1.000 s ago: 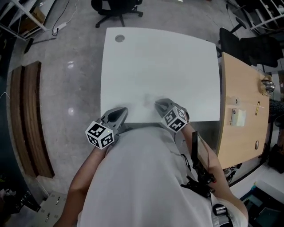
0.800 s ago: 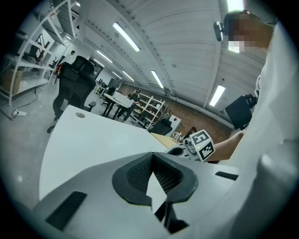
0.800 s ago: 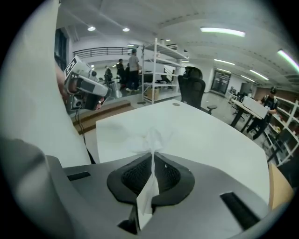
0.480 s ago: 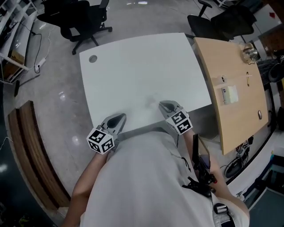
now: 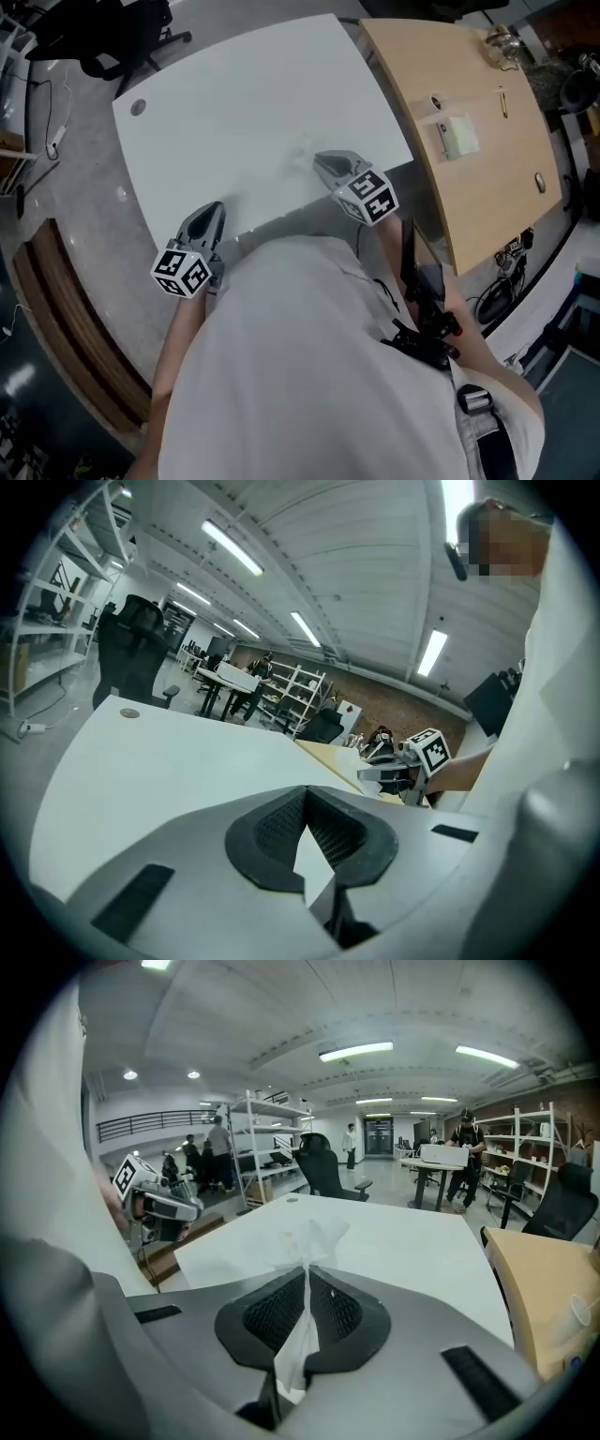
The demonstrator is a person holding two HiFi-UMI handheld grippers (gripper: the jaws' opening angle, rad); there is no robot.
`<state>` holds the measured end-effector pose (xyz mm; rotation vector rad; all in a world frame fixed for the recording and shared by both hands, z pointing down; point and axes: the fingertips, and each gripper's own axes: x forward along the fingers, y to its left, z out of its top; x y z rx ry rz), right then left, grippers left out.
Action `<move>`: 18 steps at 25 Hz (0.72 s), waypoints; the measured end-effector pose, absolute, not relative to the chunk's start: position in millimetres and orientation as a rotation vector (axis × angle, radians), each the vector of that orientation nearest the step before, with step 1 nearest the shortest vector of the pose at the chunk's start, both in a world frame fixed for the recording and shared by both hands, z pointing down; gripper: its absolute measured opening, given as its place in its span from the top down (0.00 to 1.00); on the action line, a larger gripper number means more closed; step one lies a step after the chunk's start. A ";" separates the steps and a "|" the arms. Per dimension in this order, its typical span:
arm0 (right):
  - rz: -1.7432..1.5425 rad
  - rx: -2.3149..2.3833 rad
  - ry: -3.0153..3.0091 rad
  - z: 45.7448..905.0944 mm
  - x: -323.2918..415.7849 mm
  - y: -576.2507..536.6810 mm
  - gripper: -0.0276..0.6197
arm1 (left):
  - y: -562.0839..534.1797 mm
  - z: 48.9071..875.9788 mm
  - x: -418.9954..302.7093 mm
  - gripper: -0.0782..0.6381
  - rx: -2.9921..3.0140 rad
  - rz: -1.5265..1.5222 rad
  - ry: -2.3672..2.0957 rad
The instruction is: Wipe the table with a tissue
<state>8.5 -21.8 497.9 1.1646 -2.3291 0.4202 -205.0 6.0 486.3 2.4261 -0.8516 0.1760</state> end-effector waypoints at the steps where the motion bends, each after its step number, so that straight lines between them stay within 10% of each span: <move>1: 0.423 1.154 -2.335 497.8 16.1 -19.0 0.92 | 9.1 488.2 -197.5 0.88 2.415 0.174 -0.866; 18: 0.502 1.017 -2.495 498.8 71.1 4.8 0.92 | 47.5 486.0 -106.5 0.88 2.381 0.226 -1.001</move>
